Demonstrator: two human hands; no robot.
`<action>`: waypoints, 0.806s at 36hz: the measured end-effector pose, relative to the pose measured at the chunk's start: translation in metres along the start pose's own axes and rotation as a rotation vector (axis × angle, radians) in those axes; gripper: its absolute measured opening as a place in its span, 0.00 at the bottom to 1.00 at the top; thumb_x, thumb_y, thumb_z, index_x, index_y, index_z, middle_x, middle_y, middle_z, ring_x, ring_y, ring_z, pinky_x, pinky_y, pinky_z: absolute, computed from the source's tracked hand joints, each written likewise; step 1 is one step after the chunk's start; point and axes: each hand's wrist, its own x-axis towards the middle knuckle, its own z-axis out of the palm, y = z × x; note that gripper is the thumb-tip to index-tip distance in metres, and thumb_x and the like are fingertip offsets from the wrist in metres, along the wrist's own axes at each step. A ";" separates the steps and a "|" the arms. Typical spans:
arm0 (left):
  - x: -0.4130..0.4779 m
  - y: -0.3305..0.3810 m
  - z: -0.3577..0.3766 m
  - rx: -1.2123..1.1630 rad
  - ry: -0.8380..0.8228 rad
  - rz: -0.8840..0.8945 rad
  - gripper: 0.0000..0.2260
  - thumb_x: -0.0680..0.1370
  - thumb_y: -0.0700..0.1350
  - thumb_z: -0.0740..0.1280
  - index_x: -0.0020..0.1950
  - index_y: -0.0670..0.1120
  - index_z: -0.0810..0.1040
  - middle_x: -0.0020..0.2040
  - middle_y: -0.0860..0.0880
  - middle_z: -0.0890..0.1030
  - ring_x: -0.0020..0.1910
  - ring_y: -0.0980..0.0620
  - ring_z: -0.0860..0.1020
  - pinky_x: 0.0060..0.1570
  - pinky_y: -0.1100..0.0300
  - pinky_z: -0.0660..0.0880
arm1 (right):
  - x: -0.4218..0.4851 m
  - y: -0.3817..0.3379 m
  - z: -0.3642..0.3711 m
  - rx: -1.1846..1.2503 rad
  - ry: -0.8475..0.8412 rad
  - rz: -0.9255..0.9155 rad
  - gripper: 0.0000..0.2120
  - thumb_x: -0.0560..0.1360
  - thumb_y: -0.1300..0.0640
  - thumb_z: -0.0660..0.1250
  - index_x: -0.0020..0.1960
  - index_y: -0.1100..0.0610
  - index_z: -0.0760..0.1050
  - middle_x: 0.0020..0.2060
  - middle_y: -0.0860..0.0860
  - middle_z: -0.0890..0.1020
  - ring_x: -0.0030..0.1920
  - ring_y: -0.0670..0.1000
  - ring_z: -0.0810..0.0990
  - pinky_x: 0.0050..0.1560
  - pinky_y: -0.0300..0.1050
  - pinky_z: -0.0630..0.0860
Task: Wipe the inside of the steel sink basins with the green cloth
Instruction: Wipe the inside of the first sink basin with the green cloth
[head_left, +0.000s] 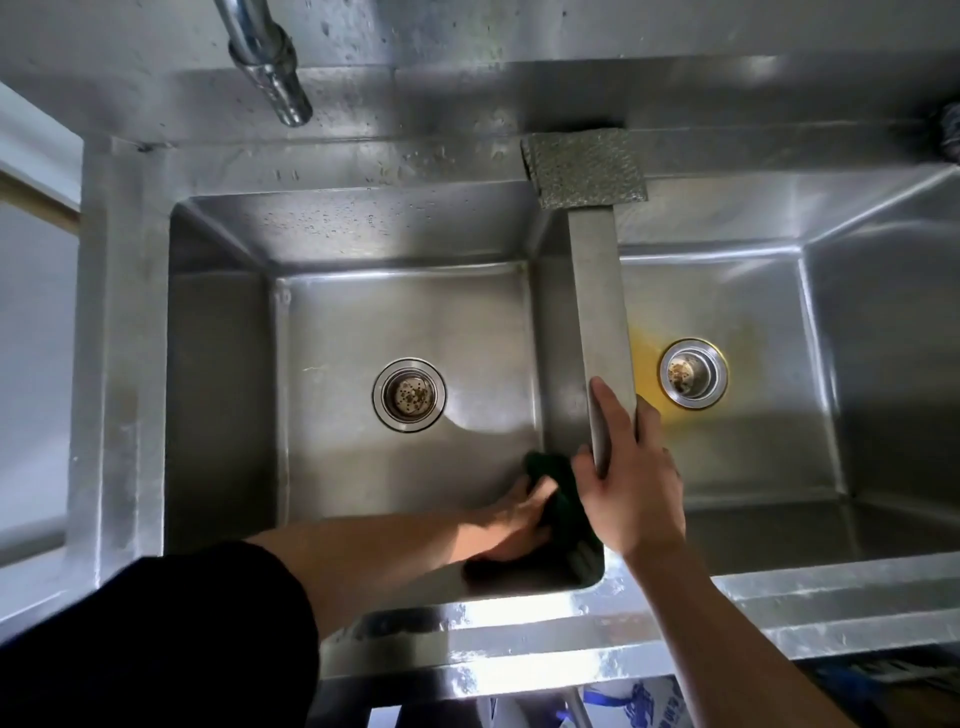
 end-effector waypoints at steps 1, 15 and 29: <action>0.002 0.000 0.002 -0.012 0.005 -0.024 0.30 0.84 0.47 0.63 0.82 0.45 0.55 0.78 0.36 0.59 0.74 0.32 0.67 0.72 0.48 0.66 | 0.000 0.000 0.000 0.003 0.000 0.001 0.37 0.73 0.48 0.64 0.75 0.33 0.49 0.71 0.51 0.63 0.52 0.66 0.78 0.55 0.59 0.76; -0.001 0.005 -0.008 -0.256 0.325 0.191 0.22 0.79 0.46 0.61 0.72 0.54 0.61 0.65 0.44 0.69 0.60 0.41 0.73 0.65 0.44 0.73 | 0.001 0.001 -0.001 0.001 0.001 -0.034 0.35 0.73 0.46 0.62 0.76 0.35 0.51 0.69 0.52 0.64 0.51 0.65 0.79 0.53 0.58 0.78; -0.028 0.026 0.005 -0.437 0.343 0.283 0.33 0.83 0.48 0.64 0.82 0.59 0.49 0.77 0.44 0.63 0.73 0.46 0.70 0.74 0.55 0.69 | 0.000 -0.001 -0.002 -0.005 0.018 -0.020 0.30 0.78 0.42 0.60 0.76 0.34 0.51 0.66 0.52 0.65 0.50 0.64 0.78 0.54 0.59 0.77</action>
